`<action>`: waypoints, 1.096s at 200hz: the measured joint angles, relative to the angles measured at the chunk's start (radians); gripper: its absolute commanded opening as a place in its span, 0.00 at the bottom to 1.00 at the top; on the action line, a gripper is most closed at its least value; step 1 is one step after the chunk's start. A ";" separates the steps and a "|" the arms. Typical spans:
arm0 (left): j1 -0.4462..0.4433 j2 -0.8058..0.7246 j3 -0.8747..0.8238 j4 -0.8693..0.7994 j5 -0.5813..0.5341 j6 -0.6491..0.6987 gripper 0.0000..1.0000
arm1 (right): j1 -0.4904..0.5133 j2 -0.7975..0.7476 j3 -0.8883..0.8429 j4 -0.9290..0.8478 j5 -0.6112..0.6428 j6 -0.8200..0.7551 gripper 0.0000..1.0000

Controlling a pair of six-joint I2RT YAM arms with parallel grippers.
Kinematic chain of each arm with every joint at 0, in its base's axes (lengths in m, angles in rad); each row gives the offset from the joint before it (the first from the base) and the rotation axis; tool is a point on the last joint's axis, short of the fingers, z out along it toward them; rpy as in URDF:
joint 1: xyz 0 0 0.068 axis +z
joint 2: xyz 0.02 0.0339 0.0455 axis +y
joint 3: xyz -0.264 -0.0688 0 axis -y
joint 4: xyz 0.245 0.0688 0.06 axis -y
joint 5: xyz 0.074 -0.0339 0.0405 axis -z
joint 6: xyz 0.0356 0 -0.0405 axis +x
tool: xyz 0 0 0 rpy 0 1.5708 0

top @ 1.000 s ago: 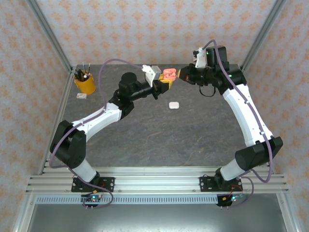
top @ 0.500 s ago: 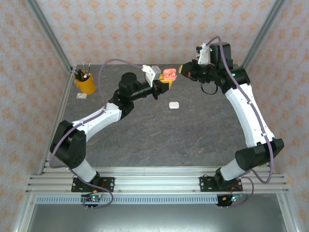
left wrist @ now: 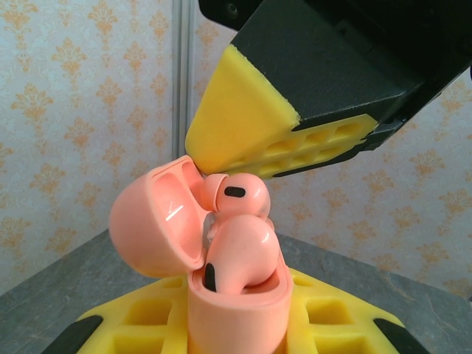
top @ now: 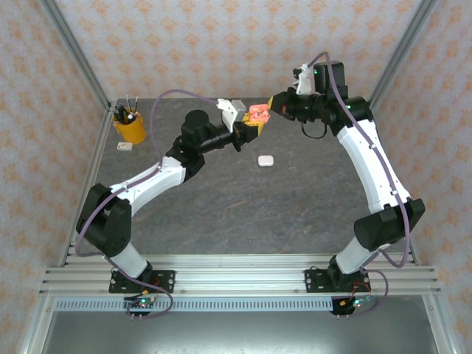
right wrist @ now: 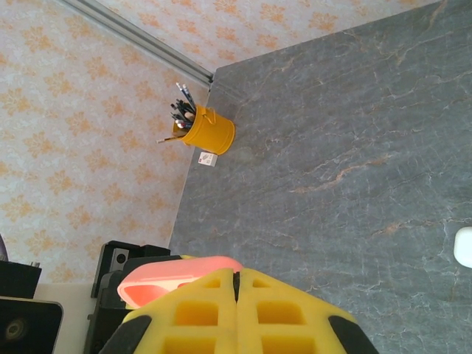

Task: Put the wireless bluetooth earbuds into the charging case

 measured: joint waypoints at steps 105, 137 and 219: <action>0.000 0.003 0.004 -0.004 0.000 0.000 0.00 | -0.004 0.010 -0.003 0.008 -0.084 -0.002 0.00; 0.000 0.009 0.006 -0.018 0.010 0.000 0.00 | -0.005 -0.003 -0.032 0.017 -0.095 -0.009 0.00; 0.000 0.016 0.008 -0.018 0.016 0.000 0.00 | -0.005 -0.068 -0.046 -0.002 -0.032 -0.031 0.00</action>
